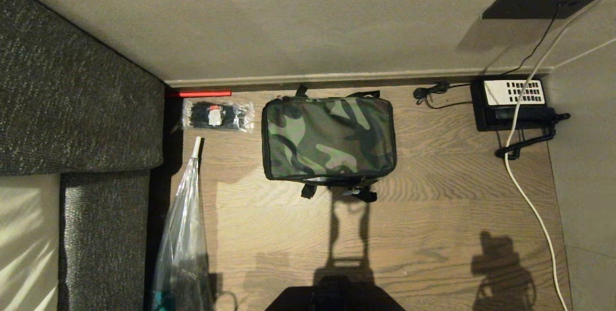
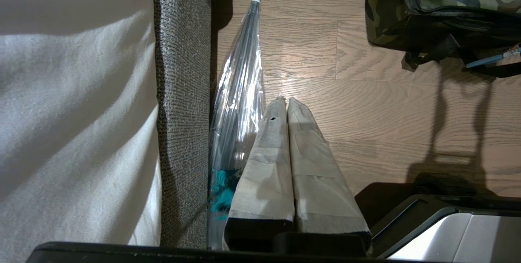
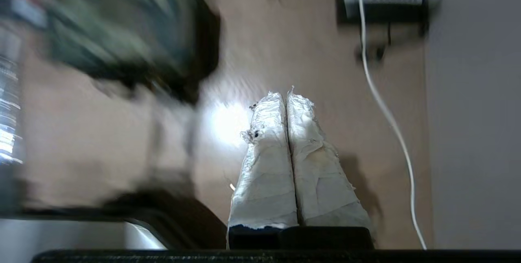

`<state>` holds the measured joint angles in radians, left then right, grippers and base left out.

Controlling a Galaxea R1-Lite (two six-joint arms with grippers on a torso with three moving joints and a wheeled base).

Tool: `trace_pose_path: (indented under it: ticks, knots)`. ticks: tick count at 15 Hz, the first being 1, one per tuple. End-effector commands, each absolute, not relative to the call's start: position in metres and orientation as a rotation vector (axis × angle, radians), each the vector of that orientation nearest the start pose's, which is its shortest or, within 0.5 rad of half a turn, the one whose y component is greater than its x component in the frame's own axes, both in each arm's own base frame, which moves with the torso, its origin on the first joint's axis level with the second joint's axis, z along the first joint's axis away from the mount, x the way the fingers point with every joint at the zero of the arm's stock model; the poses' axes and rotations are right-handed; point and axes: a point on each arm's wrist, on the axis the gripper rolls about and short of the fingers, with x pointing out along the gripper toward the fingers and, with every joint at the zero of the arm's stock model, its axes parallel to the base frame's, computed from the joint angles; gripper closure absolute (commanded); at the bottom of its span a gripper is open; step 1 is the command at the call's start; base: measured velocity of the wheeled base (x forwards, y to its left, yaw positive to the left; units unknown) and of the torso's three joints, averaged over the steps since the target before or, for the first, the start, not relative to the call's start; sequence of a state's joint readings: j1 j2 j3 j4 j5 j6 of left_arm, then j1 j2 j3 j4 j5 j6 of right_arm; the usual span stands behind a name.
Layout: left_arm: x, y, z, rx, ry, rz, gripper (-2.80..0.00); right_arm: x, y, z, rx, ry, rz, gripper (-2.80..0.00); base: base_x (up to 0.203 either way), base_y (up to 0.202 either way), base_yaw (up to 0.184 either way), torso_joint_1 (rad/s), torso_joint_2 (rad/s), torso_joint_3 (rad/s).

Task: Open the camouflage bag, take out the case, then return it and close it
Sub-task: Open the top of the storage box

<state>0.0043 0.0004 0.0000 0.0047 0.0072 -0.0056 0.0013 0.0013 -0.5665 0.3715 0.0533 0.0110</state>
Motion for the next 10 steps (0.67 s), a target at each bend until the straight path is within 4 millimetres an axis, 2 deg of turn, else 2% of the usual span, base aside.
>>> trace_pose_path:
  ticks: [1, 2, 3, 4, 5, 7, 8, 10]
  knots:
    - [-0.023, 0.000, 0.074, -0.006, 0.008, 0.012, 0.00, -0.141, 0.002, 0.205, 0.021, -0.236, 0.085, 0.00, 0.000, 0.000, 0.000, 0.000, 0.00, 0.000]
    - [-0.023, 0.000, 0.074, -0.007, 0.006, 0.012, 0.00, -0.145, 0.002, 0.209, 0.038, -0.206, 0.106, 0.00, 0.000, 0.000, 0.000, 0.000, 0.00, 0.000]
    - [-0.023, 0.000, 0.074, -0.006, 0.006, 0.012, 0.00, -0.136, 0.002, 0.212, 0.064, -0.135, 0.122, 0.00, 0.000, 0.000, 0.000, 0.000, 0.00, 0.000]
    - [-0.023, 0.000, 0.074, -0.006, 0.007, 0.012, 0.00, -0.117, 0.002, 0.219, 0.099, -0.031, 0.138, 0.00, 0.000, 0.000, 0.000, 0.000, 0.00, 0.000]
    - [-0.023, 0.000, 0.074, -0.006, 0.006, 0.012, 0.00, -0.090, 0.002, 0.228, 0.129, 0.095, 0.150, 0.00, 0.000, 0.000, 0.000, 0.000, 0.00, 0.000]
    - [-0.023, 0.000, 0.074, -0.006, 0.006, 0.012, 0.00, -0.009, 0.003, 0.238, 0.174, 0.380, 0.153, 0.00, 0.000, 0.000, 0.000, 0.000, 0.00, 0.000]
    - [-0.023, 0.000, 0.074, -0.006, 0.008, 0.012, 0.00, 0.034, 0.005, 0.233, 0.190, 0.496, 0.150, 0.00, 0.000, 0.000, 0.000, 0.000, 0.00, 0.000]
    - [-0.023, 0.000, 0.074, -0.006, 0.007, 0.012, 0.00, 0.115, 0.009, 0.211, 0.210, 0.649, 0.147, 0.00, 0.000, 0.000, 0.000, 0.000, 0.00, 0.000]
